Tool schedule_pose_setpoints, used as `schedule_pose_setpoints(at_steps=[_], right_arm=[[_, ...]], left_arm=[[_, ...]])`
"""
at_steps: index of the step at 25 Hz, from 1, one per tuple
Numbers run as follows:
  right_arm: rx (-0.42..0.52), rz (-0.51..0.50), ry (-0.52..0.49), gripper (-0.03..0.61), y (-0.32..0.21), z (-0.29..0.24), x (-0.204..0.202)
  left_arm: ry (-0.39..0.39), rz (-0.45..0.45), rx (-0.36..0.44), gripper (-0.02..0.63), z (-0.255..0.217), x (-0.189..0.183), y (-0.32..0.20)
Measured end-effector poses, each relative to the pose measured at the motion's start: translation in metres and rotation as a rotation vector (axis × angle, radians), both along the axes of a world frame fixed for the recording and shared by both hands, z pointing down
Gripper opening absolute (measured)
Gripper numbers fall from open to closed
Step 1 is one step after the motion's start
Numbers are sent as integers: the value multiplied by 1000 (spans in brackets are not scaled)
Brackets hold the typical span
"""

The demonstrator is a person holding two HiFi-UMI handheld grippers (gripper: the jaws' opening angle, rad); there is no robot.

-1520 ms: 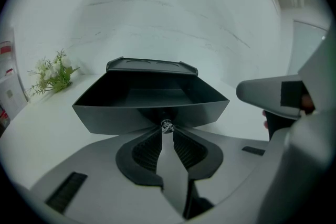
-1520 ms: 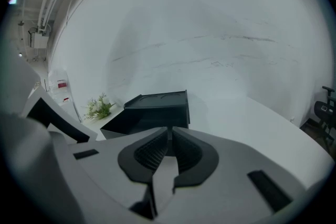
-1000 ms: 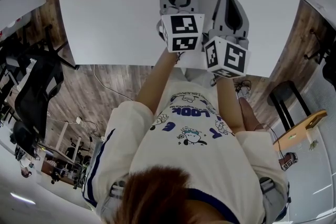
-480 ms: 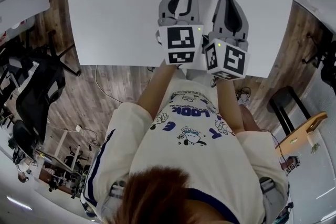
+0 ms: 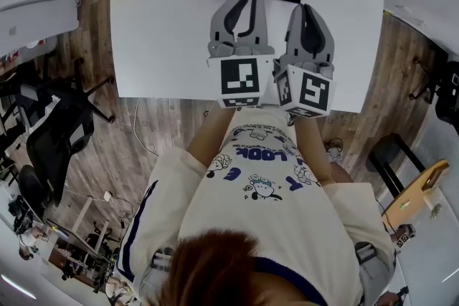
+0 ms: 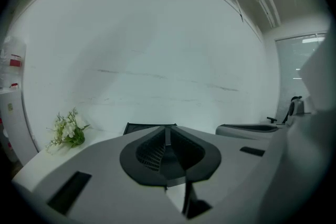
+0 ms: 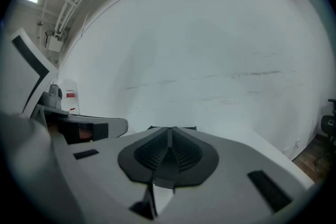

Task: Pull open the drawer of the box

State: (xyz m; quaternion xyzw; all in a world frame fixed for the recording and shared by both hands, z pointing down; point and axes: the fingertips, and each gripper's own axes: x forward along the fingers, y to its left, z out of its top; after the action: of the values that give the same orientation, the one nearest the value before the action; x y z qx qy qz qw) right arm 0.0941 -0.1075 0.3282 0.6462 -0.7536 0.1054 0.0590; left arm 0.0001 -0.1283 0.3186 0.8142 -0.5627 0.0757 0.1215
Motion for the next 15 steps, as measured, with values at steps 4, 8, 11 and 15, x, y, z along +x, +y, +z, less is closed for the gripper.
schedule_pose_setpoints(at_steps=[4, 8, 11, 15], right_arm=[[34, -8, 2, 44, 2, -16, 0], [59, -9, 3, 44, 7, -28, 0], [71, -11, 2, 44, 9, -35, -1], [92, -19, 5, 44, 14, -43, -4]], left_arm=[[-4, 0, 34, 40, -16, 1, 5], [-2, -3, 57, 38, -29, 0, 13], [-6, -6, 73, 38, -36, -1, 16], [-18, -12, 99, 38, -45, -5, 23]])
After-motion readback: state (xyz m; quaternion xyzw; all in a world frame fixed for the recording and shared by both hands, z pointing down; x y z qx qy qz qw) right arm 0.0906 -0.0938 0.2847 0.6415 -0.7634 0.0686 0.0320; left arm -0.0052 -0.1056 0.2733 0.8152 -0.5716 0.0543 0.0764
